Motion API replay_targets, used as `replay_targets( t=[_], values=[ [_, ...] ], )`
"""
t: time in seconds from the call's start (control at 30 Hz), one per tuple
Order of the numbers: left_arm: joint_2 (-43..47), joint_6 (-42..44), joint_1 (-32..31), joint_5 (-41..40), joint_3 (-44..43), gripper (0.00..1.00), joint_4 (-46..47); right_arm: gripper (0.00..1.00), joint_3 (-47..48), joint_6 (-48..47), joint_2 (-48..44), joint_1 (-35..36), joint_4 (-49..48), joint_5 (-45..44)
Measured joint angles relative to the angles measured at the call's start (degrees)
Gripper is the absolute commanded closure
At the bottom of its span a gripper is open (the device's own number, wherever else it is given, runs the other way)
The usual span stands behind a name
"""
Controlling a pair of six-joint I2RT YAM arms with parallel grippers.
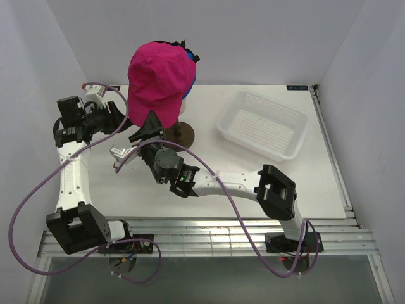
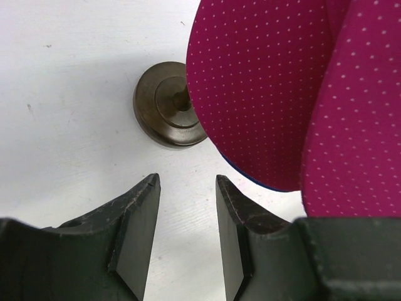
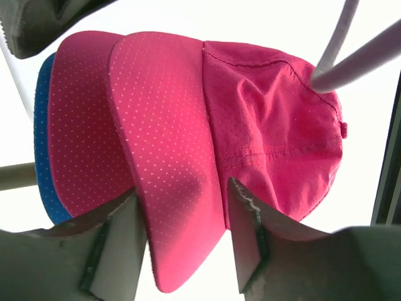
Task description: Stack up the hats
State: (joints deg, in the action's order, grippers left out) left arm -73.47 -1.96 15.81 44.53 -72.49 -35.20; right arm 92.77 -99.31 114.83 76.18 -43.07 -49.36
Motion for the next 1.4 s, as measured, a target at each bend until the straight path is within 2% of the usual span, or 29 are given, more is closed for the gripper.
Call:
replay_targets(
  t=[0.13, 0.27, 0.43, 0.67, 0.8, 0.97, 1.1, 1.2, 1.3, 1.4],
  values=[
    [0.1, 2.0, 0.1, -0.6, -1.1, 0.48, -2.3, 0.28, 0.0, 1.0, 0.0, 0.2, 0.3, 0.0],
    [0.1, 3.0, 0.2, -0.9, -1.6, 0.47, -4.1, 0.19, 0.0, 3.3, 0.0, 1.0, 2.8, 0.0],
    [0.1, 3.5, 0.2, -1.0, -2.3, 0.47, -5.2, 0.15, -0.9, 7.5, 0.0, 2.4, 7.4, 0.2],
    [0.2, 4.1, 0.2, -1.4, -2.3, 0.45, -5.6, 0.14, -1.3, 11.7, -0.5, 3.9, 12.0, 0.5],
    [0.2, 4.3, 0.2, -1.7, -2.3, 0.45, -5.9, 0.14, -2.3, 15.8, -2.9, 5.8, 17.7, 1.7],
    [0.2, 4.3, 0.2, -2.0, -2.3, 0.45, -6.0, 0.17, 1.1, 26.8, -8.0, 9.3, 32.0, 5.7],
    [0.2, 4.3, 0.4, -2.1, -2.3, 0.45, -6.0, 0.23, 8.7, 37.2, -13.0, 10.5, 45.7, 14.1],
    [0.2, 4.3, 0.5, -2.1, -2.4, 0.45, -6.0, 0.37, 12.2, 43.6, -18.7, 9.9, 51.8, 20.8],
    [0.2, 4.3, 0.5, -2.2, -2.4, 0.44, -6.0, 0.49, 17.6, 49.7, -22.6, 7.5, 55.2, 26.6],
    [0.2, 4.2, 0.5, -2.2, -2.4, 0.44, -5.9, 0.54, 23.5, 58.2, -24.8, -2.0, 56.3, 35.4]
  ],
)
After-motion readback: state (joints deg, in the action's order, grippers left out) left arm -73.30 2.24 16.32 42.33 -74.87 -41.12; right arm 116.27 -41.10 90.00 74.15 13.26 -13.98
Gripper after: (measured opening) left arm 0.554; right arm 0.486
